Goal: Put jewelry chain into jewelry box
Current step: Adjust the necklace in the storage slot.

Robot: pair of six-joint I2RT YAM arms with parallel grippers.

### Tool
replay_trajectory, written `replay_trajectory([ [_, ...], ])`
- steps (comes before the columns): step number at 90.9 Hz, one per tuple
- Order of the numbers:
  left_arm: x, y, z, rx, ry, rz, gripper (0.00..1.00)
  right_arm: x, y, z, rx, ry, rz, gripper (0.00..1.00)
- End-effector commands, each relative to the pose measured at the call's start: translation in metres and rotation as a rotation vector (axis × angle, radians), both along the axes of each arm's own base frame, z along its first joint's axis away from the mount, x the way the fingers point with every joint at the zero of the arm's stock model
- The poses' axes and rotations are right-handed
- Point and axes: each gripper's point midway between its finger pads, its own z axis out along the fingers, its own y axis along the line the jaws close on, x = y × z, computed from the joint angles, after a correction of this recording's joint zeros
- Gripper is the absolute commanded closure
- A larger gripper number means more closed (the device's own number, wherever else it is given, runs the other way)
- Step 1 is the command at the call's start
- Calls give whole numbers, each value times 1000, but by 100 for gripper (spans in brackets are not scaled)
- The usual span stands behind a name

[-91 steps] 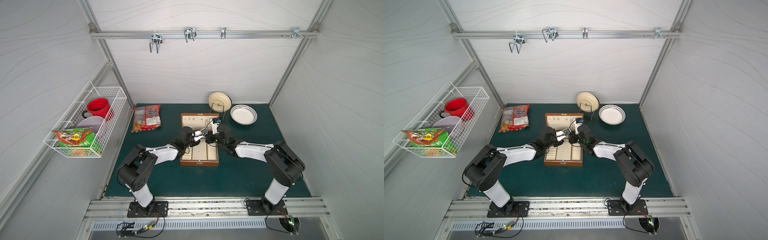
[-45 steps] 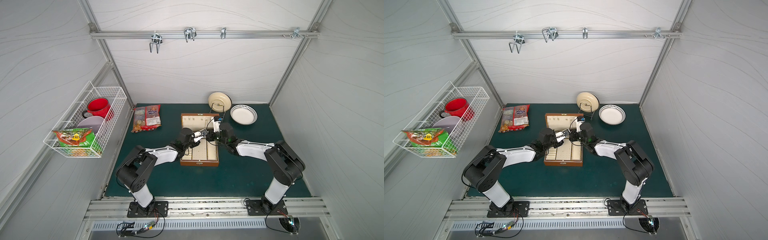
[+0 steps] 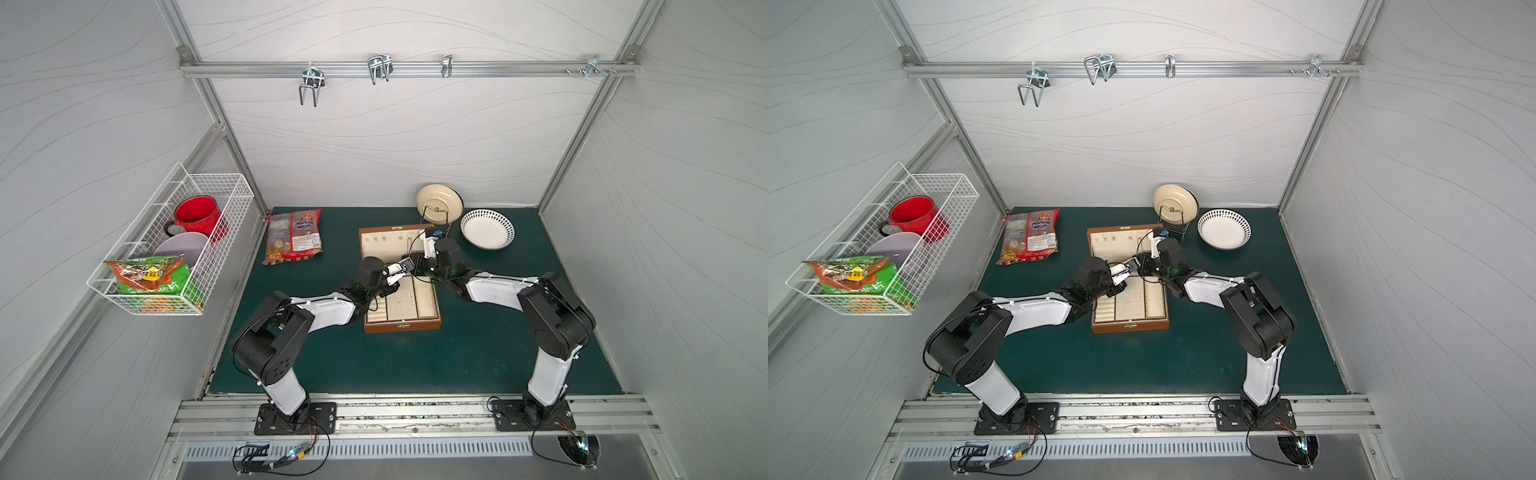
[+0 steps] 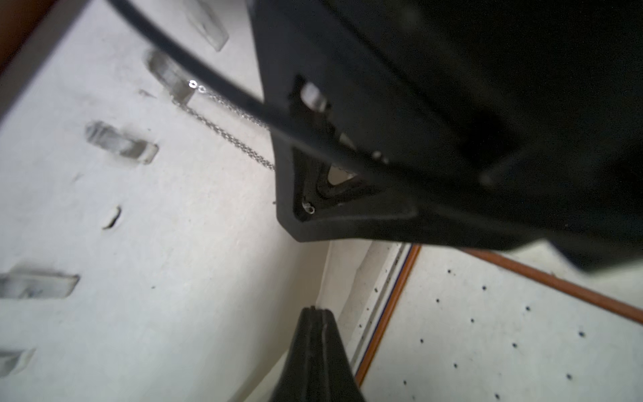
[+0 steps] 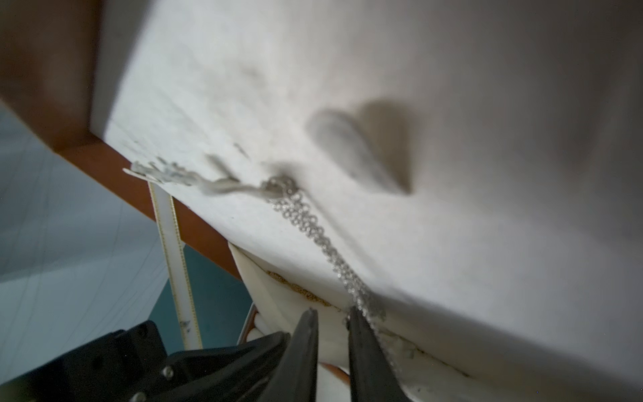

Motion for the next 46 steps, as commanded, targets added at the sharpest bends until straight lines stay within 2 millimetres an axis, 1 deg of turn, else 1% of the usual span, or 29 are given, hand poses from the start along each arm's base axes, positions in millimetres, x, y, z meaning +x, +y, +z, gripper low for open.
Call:
replay_trajectory([
  [1,-9,-15,8,-16,-15,-64,100,-1,2,6,16,-6,3,70],
  [18,-7,-16,7,-16,-14,-62,100,-5,-3,9,13,-21,0,70],
  [23,-6,-16,7,-16,-13,-60,100,-6,-5,12,17,-26,-4,72],
  [34,-5,-16,5,-11,-13,-57,100,-9,-8,15,29,-26,0,74],
  [46,-2,-16,5,-9,-14,-51,100,-15,-16,25,46,-47,-1,71],
])
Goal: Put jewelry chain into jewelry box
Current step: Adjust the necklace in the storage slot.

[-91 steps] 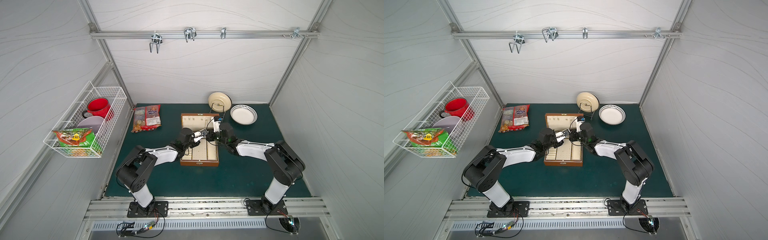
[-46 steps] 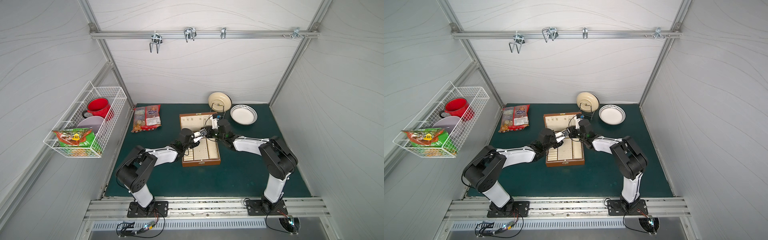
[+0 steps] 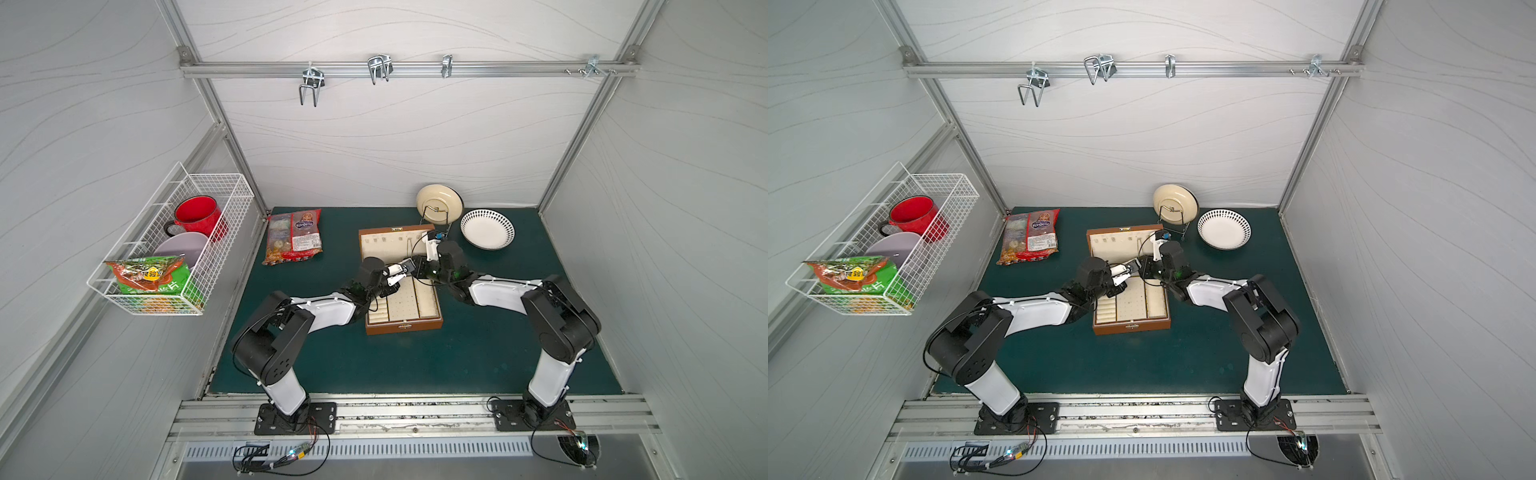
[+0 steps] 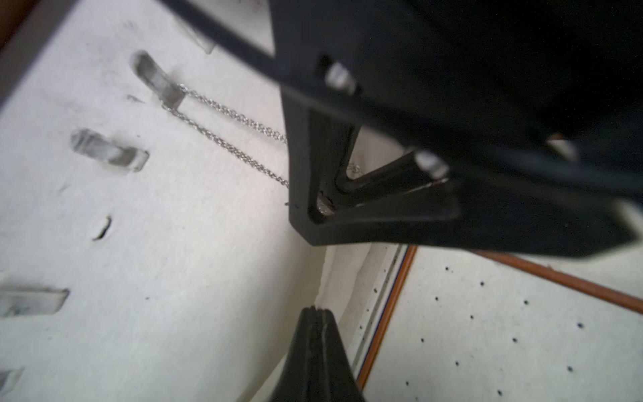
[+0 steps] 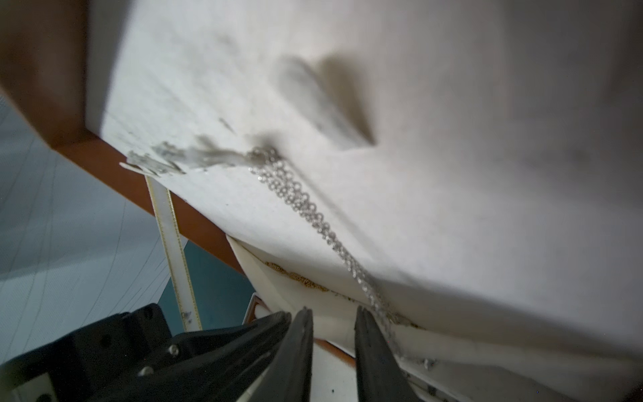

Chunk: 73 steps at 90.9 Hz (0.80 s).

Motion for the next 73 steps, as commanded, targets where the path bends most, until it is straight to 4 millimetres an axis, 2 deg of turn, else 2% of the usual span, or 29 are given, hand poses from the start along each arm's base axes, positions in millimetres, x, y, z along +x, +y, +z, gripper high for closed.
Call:
replay_trajectory([
  [1,-1,-15,5,-17,-10,-45,100,-5,-7,27,44,-53,2,71],
  [25,2,-15,6,-10,-17,-37,100,-22,-18,39,35,-70,14,68],
  [59,20,-21,17,-14,-37,-6,100,-36,-59,37,-18,-63,-64,65],
  [63,21,-22,20,-25,-36,-3,94,-37,-63,39,-20,-67,-74,64],
  [73,22,-23,28,-52,-44,2,68,-41,-75,41,-44,-73,-100,59],
])
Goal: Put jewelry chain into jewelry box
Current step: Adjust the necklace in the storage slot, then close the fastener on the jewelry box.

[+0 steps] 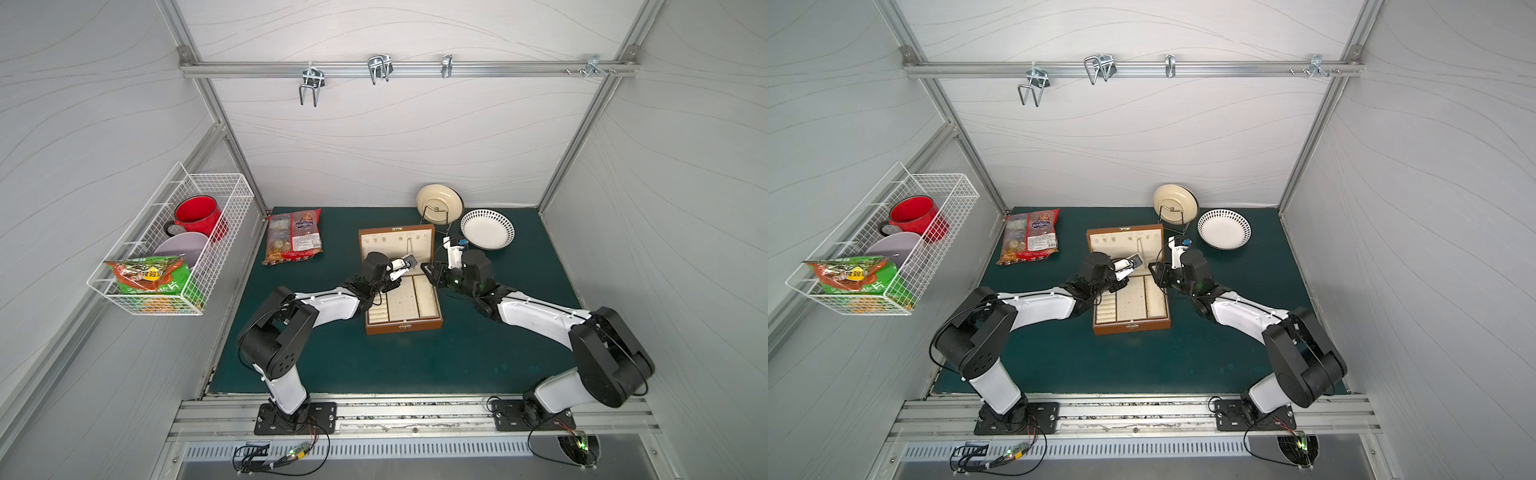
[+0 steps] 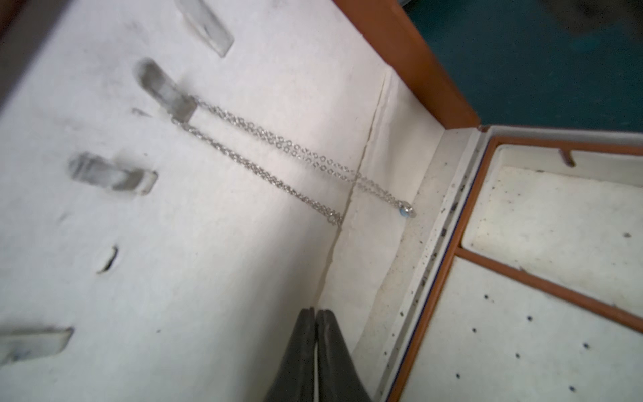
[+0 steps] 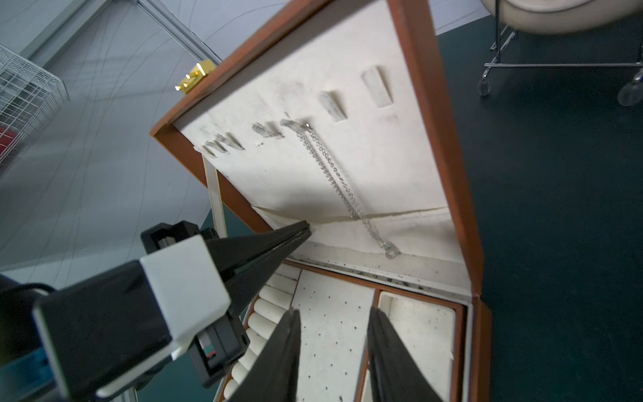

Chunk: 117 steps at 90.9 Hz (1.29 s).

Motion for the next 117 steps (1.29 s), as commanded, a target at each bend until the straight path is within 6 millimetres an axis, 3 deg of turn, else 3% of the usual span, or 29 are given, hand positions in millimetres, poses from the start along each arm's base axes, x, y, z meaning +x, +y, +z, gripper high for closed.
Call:
replay_trajectory([
  [1,6,-19,24,-72,-42,-28,66,-1,-15,7,-33,-22,-39,58],
  [28,-3,-18,69,-162,-72,4,38,-9,-35,14,-110,-20,-55,51],
  [41,-12,-4,89,-214,-30,76,33,-12,-39,24,-185,-86,-23,40],
  [43,-14,-1,94,-228,-28,92,12,-11,-40,27,-196,-103,-20,37],
  [44,-15,0,95,-237,-25,98,6,-11,-40,29,-202,-112,-17,35],
  [47,-17,4,97,-252,-8,117,1,-11,-41,31,-222,-134,-10,25],
  [50,-20,7,102,-272,1,132,0,-10,-41,35,-239,-161,-4,7],
  [54,-24,11,106,-300,16,155,0,-8,-41,40,-262,-195,7,1],
  [67,-34,23,117,-375,69,225,0,3,-34,54,-362,-311,61,1],
  [79,-45,31,117,-419,111,254,0,29,-34,57,-483,-348,51,1],
  [98,-61,43,104,-444,136,270,0,40,-2,77,-558,-496,276,2],
  [117,-69,48,106,-461,138,262,0,52,10,86,-565,-532,461,5],
])
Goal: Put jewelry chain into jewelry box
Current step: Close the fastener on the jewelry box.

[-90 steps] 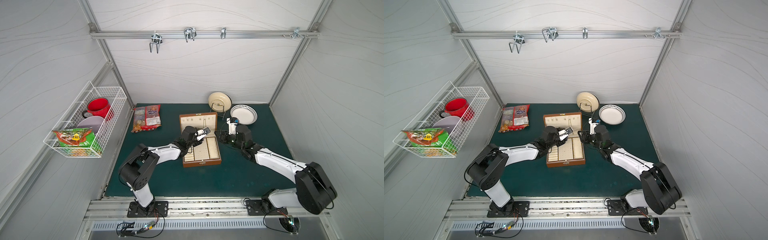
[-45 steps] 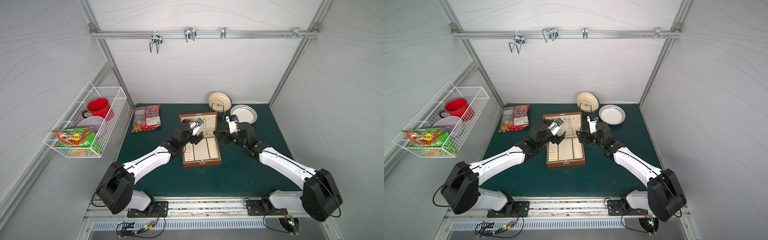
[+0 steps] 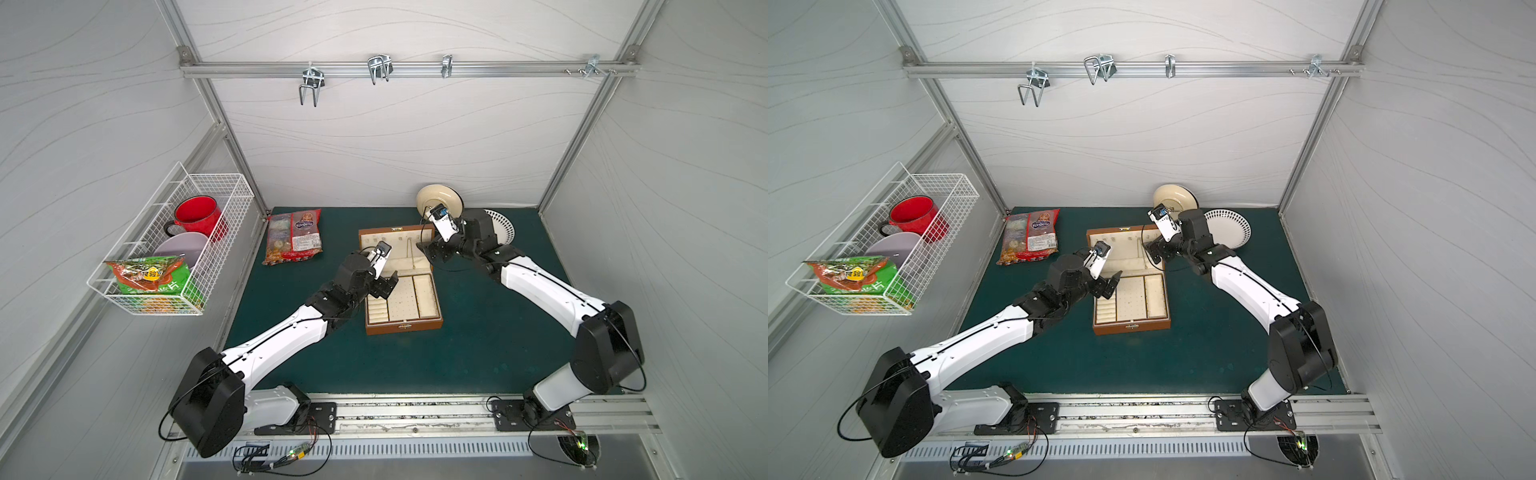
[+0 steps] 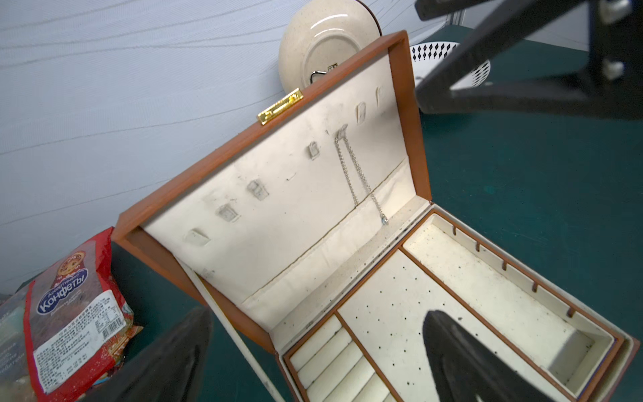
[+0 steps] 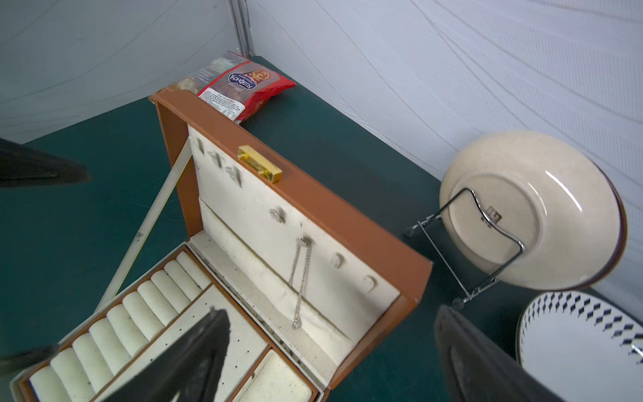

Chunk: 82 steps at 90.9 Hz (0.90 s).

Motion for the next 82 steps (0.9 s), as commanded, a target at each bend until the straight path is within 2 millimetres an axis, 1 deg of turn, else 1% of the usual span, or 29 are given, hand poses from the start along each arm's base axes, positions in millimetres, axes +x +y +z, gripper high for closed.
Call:
replay_trajectory([
  [1,-3,1,18,-54,-31,0,0,-6,5,6,-56,-16,166,6],
  [10,-5,3,19,-60,-33,-3,0,-11,13,11,-85,-37,261,9],
  [18,-6,4,20,-62,-32,-6,0,-12,18,9,-119,-60,307,9],
  [24,-7,4,21,-64,-35,-9,0,-16,22,3,-161,-98,362,11],
  [34,-9,5,21,-68,-34,-11,0,-15,25,-10,-249,-148,388,12],
  [44,-10,4,22,-79,-30,-12,0,-7,27,-15,-276,-145,379,15],
  [57,-12,4,21,-91,-25,-15,0,4,32,-14,-290,-149,362,19],
  [64,-13,5,21,-92,-25,-13,0,8,35,-18,-316,-160,361,21],
  [82,-15,5,20,-96,-20,-20,0,17,43,-27,-346,-172,372,21],
])
